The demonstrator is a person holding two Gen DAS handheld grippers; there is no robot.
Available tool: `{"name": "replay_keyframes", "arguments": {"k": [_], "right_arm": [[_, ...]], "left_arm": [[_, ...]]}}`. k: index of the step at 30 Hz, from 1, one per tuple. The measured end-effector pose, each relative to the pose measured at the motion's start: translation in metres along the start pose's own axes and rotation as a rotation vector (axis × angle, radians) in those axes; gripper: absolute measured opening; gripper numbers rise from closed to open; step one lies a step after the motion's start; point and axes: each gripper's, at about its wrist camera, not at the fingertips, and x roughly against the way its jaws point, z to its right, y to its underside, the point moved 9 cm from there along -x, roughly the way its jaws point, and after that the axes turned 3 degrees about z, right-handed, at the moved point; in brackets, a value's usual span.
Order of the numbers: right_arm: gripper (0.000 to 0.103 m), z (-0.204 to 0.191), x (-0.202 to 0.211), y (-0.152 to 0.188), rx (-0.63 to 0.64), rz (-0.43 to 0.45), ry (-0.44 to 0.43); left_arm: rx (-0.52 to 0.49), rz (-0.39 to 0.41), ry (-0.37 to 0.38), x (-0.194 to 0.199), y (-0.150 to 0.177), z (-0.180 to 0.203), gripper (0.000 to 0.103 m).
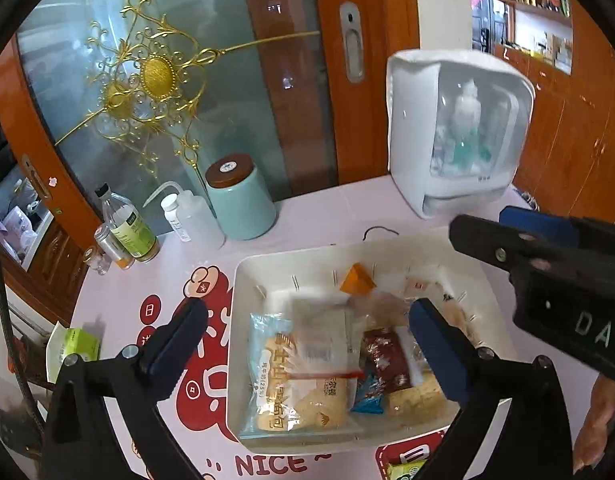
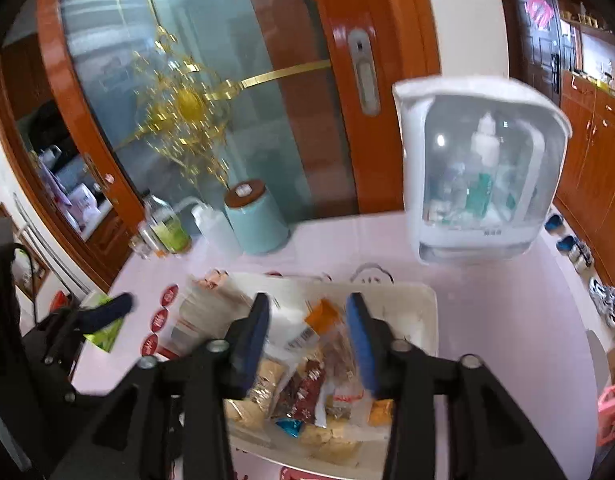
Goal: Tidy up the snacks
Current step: 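Release the LIPO pack and nut bag into the tray by opening both tools, then withdraw both open tools from the tray toward the last snacks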
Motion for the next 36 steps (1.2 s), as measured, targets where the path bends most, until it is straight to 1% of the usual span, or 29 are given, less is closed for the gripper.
{"name": "replay_keyframes", "arguments": {"k": [6,13,19,26,31,36], "right_arm": [[0.052,0.003,-0.008,0.013,-0.006,-0.026,-0.007],[0.052,0.001,-0.004,0.024,-0.008,-0.039,-0.020],[0.052,-0.005,0.007,0.035,0.010,-0.046,-0.029],[0.052,-0.012,0.025,0.053,0.014,-0.049,-0.033],[0.052,-0.014,0.041,0.072,0.005,-0.050,-0.030],[0.054,-0.008,0.057,0.105,-0.030,-0.061,-0.012]], "left_arm": [[-0.034,-0.016,-0.031,-0.007,0.015,0.001,0.100],[0.002,-0.015,-0.028,0.002,0.018,-0.006,0.100],[0.001,-0.009,-0.021,0.018,0.024,-0.004,0.100],[0.003,0.005,0.005,0.046,0.038,-0.001,0.100],[0.007,0.005,0.018,0.064,0.061,-0.003,0.100],[0.006,-0.010,0.030,0.077,0.092,-0.006,0.100]]}}
